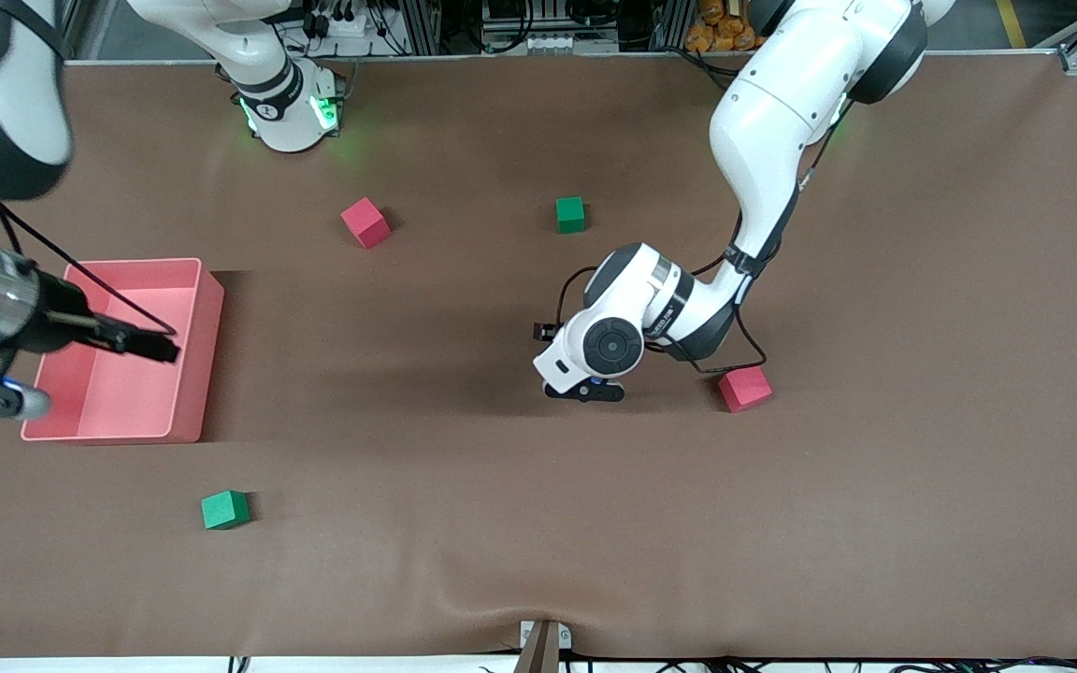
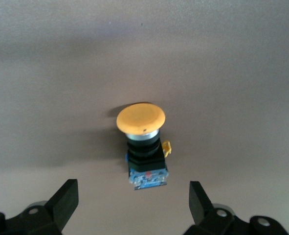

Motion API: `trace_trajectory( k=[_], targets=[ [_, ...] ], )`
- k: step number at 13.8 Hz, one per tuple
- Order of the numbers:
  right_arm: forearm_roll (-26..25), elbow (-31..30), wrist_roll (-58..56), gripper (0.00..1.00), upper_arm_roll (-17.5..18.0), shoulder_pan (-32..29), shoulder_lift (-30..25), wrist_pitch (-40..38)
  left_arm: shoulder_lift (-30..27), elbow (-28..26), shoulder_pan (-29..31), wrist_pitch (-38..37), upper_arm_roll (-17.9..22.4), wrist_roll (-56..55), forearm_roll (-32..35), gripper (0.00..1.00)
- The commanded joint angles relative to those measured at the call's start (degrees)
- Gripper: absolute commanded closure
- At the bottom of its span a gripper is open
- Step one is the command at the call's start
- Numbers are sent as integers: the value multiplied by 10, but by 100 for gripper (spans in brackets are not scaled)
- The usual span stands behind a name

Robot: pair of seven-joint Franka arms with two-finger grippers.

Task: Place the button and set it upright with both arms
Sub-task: 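Rotate the button upright with the left gripper while the right gripper retracts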

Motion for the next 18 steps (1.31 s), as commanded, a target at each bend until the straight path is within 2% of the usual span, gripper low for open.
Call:
trace_trajectory(
  k=[1,3,5,6,7,10,13,18],
  targets=[
    [-25,-28,-7,0,28,-17,-71,-11,18,21,-13,14,8,-23,-16,0],
    [-26,-92,-21,0,28,-20,-134,2,20,21,-12,14,11,-24,-16,0],
    [-23,-189,-22,0,28,-27,-207,55,28,23,-14,16,11,-39,-17,2],
    [-21,-231,-22,0,28,-27,-235,83,29,23,-13,17,11,-40,-17,3],
    [-21,-248,-22,0,28,-25,-242,93,29,22,-13,17,11,-40,-17,4],
    [-22,-230,-46,0,27,-28,-234,92,37,24,-14,18,9,-56,-17,9],
    [-27,-156,-98,0,26,-30,-191,79,38,23,-16,18,9,-67,-17,14],
    [-42,-147,-103,0,28,-30,-189,67,38,23,-16,19,9,-68,-17,21]
  ],
)
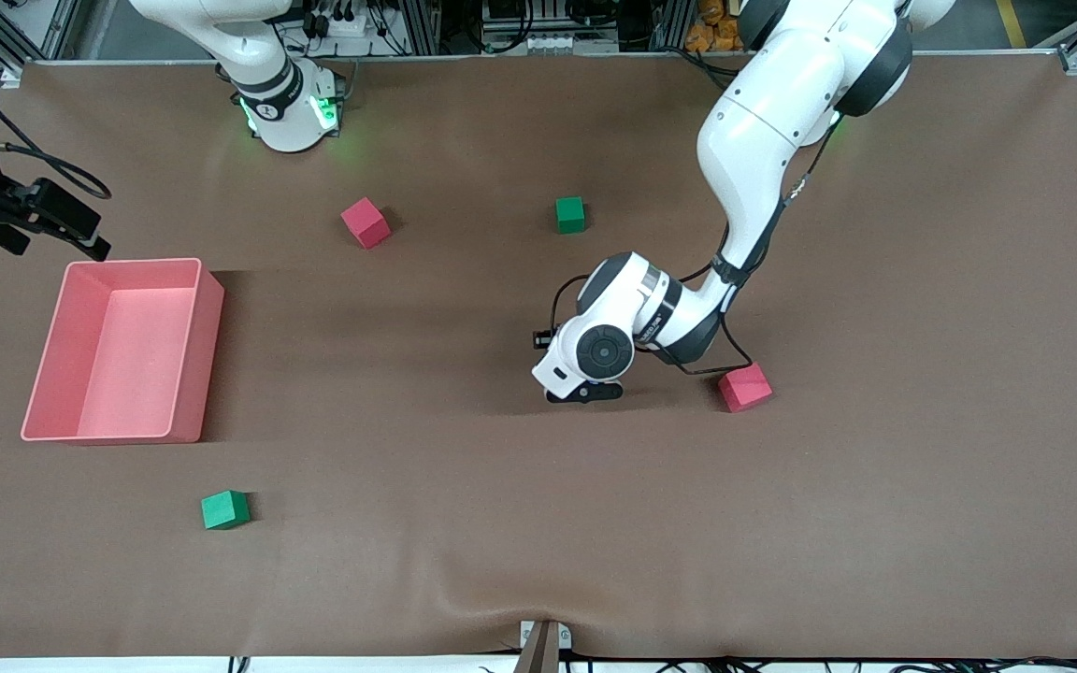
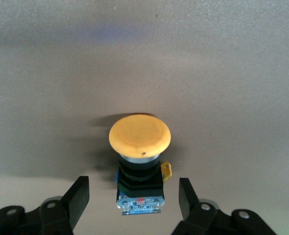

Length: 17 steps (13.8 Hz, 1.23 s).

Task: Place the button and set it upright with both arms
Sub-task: 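Rotate the button upright with the left gripper while the right gripper retracts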

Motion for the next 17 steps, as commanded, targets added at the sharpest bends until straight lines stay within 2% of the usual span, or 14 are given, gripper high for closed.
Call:
trace_trajectory(
  k=[1,4,6,7,10,15,17],
  targets=[
    [-21,21,-10,0,13,-12,8,-32,11,19,-7,2,7,-8,-12,22],
    [-37,19,-38,0,31,-12,7,-50,11,19,-7,5,7,-21,-12,26],
    [-40,19,-39,0,32,-12,7,-51,12,19,-6,8,7,-22,-12,32],
    [-42,20,-40,0,32,-13,7,-50,12,19,-6,14,7,-22,-12,44],
    [-41,20,-40,0,31,-13,7,-51,15,19,-7,15,7,-26,-12,100],
    [-41,20,-40,0,31,-13,7,-51,4,19,-7,26,2,-76,-12,100],
    [-41,20,-40,0,31,-13,7,-51,-8,18,-8,55,0,-119,-12,100]
  ],
)
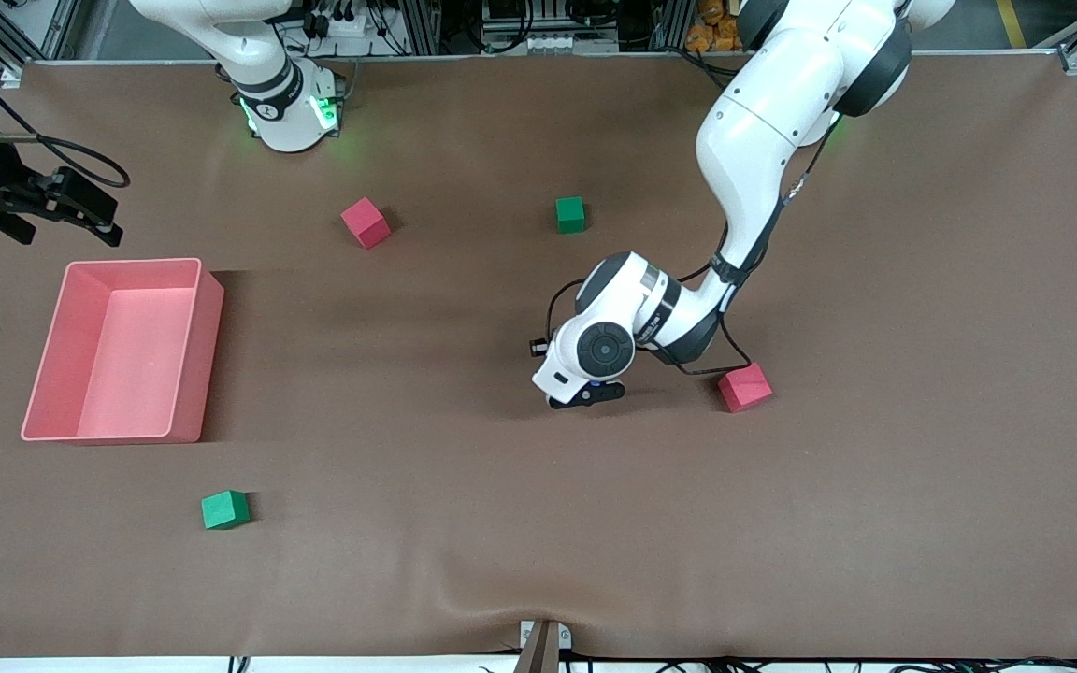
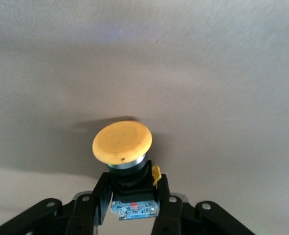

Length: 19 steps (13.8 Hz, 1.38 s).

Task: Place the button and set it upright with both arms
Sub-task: 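Rotate the button upright with the left gripper while the right gripper retracts, then carry the upright button with the left gripper and lower it onto the table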

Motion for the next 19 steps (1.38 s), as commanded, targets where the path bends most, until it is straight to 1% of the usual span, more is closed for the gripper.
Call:
trace_trajectory(
  k=[1,3,4,6,8,10,12,14,15,16,19],
  targets=[
    [-10,15,-9,0,10,-12,6,-11,-13,10,-8,26,1,-55,-12,100],
    [-10,15,-9,0,9,-13,6,-11,-28,9,-25,51,9,-106,-8,100],
    [-10,15,-9,0,9,-13,6,-11,-35,8,-39,76,13,-139,-4,100],
    [-10,15,-9,0,8,-13,6,-11,-38,8,-79,107,38,-202,22,100],
    [-10,15,-9,0,7,-13,6,-11,-42,8,-141,118,94,-265,76,100],
    [-10,15,-9,0,7,-13,6,-11,-40,8,-212,146,164,-323,88,100],
    [-10,14,-9,0,7,-13,6,-13,-37,8,-284,158,244,-361,90,100],
    [-10,14,-9,0,7,-13,6,-13,-33,6,-338,161,284,-373,104,100],
    [-9,14,-9,0,6,-14,6,-13,-32,4,-363,161,306,-409,125,100],
    [-9,14,-8,0,6,-13,6,-13,-31,4,-380,161,317,-450,160,100],
    [-9,14,-8,0,6,-13,6,-13,-24,-6,-408,161,314,-517,280,100]
  ],
)
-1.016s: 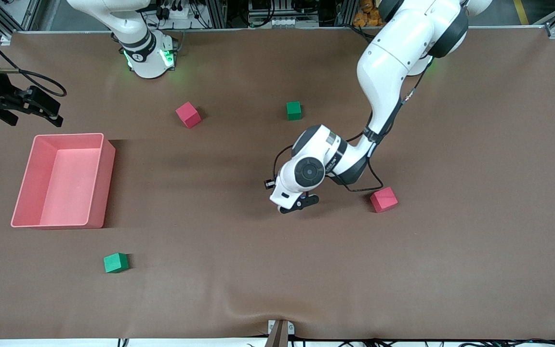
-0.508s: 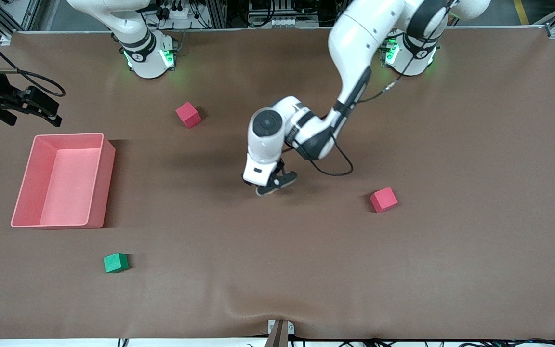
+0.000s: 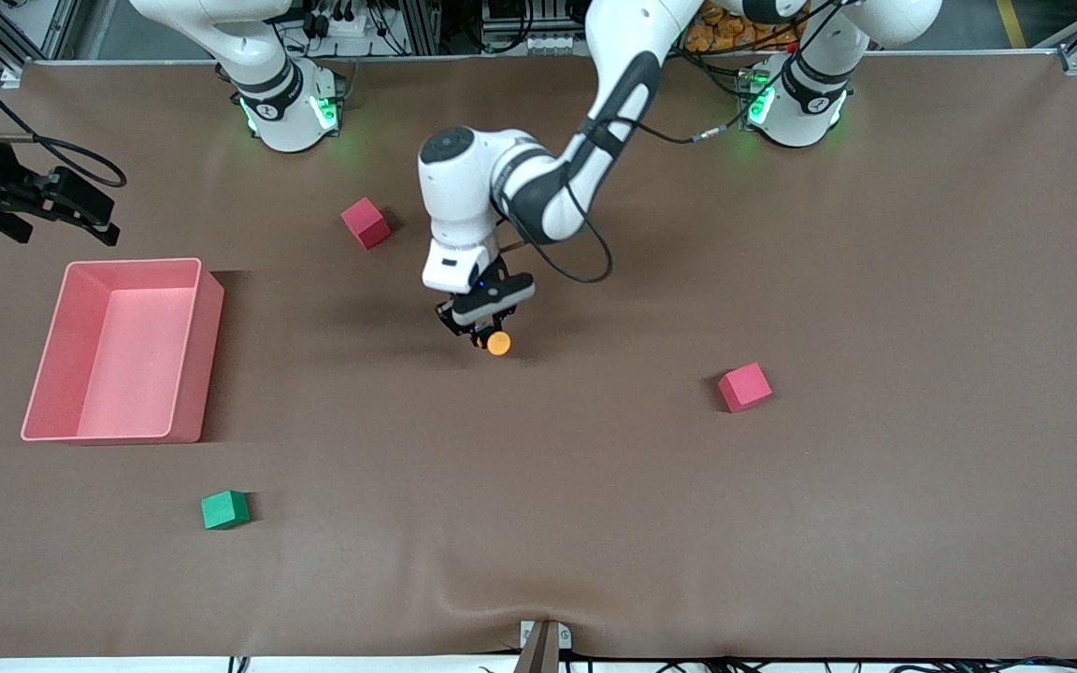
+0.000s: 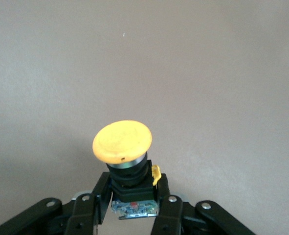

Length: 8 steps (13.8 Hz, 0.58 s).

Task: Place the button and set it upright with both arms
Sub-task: 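Carry the upright button with the left gripper and lower it onto the table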

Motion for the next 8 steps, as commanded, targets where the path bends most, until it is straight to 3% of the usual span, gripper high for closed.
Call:
trace_trajectory(
  k=[1,5,8],
  targets=[
    [-9,14,-8,0,8,-12,6,-9,7,-12,-26,11,12,-44,102,100],
    [-7,13,-8,0,8,-12,6,-9,25,-13,-37,10,11,-79,265,100],
    [-5,13,-8,0,7,-12,5,-9,48,-14,-42,6,11,-109,337,100]
  ],
)
